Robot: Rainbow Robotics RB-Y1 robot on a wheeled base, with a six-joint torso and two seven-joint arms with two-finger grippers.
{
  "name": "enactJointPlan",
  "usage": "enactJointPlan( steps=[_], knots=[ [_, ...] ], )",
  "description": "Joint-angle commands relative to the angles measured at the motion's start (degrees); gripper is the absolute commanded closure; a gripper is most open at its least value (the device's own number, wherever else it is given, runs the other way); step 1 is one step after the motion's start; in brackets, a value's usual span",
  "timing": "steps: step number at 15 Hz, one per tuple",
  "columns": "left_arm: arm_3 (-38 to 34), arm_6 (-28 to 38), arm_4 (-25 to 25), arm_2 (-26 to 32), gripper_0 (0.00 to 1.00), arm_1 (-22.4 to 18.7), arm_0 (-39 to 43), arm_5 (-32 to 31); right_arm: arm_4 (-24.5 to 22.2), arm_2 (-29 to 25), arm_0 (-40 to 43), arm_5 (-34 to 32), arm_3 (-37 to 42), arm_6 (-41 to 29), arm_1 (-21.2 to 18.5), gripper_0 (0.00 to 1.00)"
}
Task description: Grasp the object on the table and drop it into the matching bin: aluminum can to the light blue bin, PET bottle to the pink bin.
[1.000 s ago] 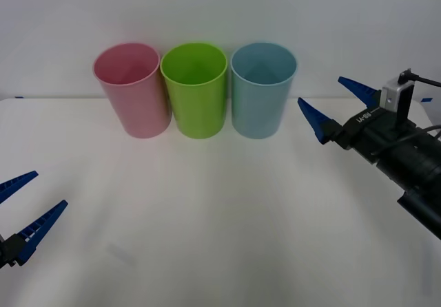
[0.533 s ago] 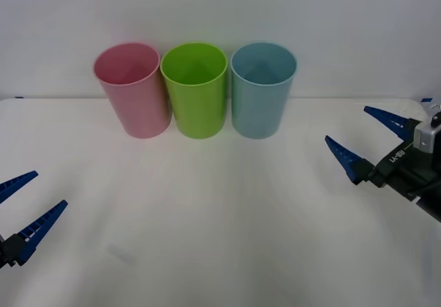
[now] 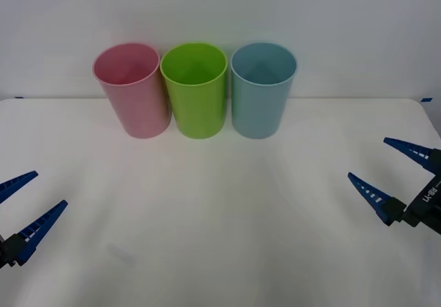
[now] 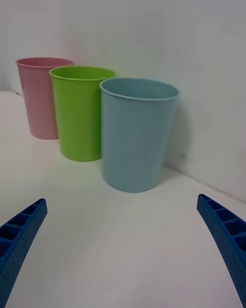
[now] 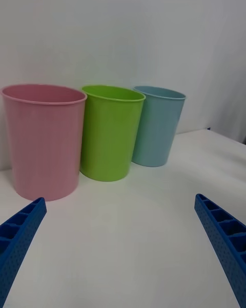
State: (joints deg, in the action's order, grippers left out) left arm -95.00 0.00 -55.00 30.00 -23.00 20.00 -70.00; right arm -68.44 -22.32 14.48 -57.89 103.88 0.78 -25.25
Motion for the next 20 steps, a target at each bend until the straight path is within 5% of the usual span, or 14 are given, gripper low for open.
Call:
enactJointPlan(
  steps=[1,6,20],
  knots=[
    [0.0,0.0,0.0,0.0,0.00,0.0,0.0,0.0,0.1,-3.4,0.0,-5.9,-2.5,1.3,0.8,0.00],
    [0.0,0.0,0.0,0.0,0.00,0.0,0.0,0.0,1.7,-7.2,0.4,-11.7,-7.0,4.4,0.7,0.00],
    [0.0,0.0,0.0,0.0,0.00,0.0,0.0,0.0,8.2,-5.5,9.1,-10.0,-7.2,6.4,0.8,0.00]
  ],
)
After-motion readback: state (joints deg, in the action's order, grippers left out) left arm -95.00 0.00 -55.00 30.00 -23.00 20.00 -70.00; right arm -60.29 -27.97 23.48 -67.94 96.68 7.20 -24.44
